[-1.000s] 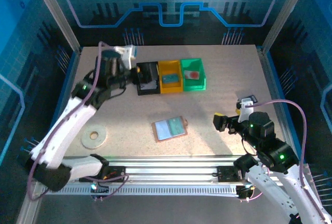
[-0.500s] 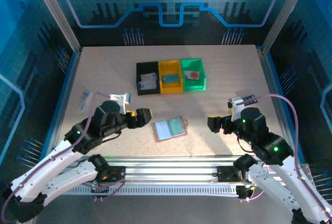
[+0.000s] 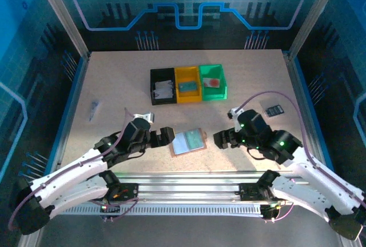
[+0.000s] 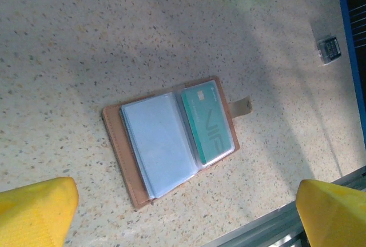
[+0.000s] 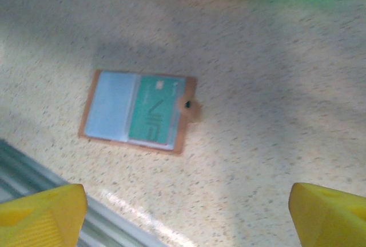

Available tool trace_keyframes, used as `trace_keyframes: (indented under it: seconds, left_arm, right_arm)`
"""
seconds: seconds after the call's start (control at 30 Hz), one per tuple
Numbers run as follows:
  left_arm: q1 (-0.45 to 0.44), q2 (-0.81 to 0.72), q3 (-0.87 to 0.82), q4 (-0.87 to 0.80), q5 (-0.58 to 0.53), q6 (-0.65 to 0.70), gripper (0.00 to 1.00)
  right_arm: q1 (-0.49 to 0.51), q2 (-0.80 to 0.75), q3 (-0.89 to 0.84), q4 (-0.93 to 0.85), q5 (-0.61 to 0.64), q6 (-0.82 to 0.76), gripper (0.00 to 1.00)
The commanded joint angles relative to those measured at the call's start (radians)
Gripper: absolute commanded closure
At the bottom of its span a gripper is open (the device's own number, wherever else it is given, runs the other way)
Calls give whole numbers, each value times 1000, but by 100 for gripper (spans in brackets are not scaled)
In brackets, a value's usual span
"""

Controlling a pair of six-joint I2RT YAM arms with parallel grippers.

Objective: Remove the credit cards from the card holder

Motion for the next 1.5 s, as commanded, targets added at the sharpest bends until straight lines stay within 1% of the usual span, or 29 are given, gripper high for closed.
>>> trace_keyframes:
  seconds: [0.0,0.1,0.23,0.3,0.4,0.43,0.53,0.6,0.67,0.77,0.83,0.9,1.0,1.1,1.2,1.33,1.47]
  left_arm:
    - [-7,21,-40,136,39,-55,5]
    - [-7,55,-56,198,61,-64,8]
    - [-7,142,-53,266,107,-74,11]
    - [-8,185,-40,277,125,-74,12]
    - [-7,235,-31,302,142,-77,15]
    - [-7,251,-30,315,145,-84,16]
    - [-7,289,-30,346,142,-113,21]
    - [-8,307,-31,380,148,-138,23]
    - [-12,330,-35,422,156,-165,24]
    - [-30,367,-38,457,140,-178,27]
    - [-39,409,-32,477,145,-192,30]
    - [-40,442,-9,477,156,-195,34]
    - [-46,470,6,481,145,-187,36]
    - [-48,488,2,496,138,-199,39]
    - [-49,522,13,511,142,-202,40]
    - [-54,578,34,534,158,-207,47]
    - [-56,617,53,537,161,-201,51]
  right_arm:
    - [71,57,-16,65,36,118,14]
    - [93,126,-45,142,-34,171,22]
    - [101,209,-90,245,-87,214,32]
    - [100,244,-96,285,-84,220,41]
    - [100,293,-114,374,-95,225,52]
    - [99,311,-119,398,-102,223,58]
    - [73,368,-130,439,-119,201,66]
    - [35,413,-127,462,-171,197,71]
    - [0,463,-120,493,-241,198,74]
    - [-23,520,-127,546,-266,188,78]
    - [-46,551,-125,566,-293,198,84]
    - [-55,561,-132,611,-315,204,84]
    - [-68,594,-135,651,-302,193,84]
    - [-84,631,-122,632,-297,195,89]
    - [-87,640,-146,692,-300,214,89]
    - [-87,659,-133,655,-272,200,91]
    - [-92,647,-155,681,-264,203,91]
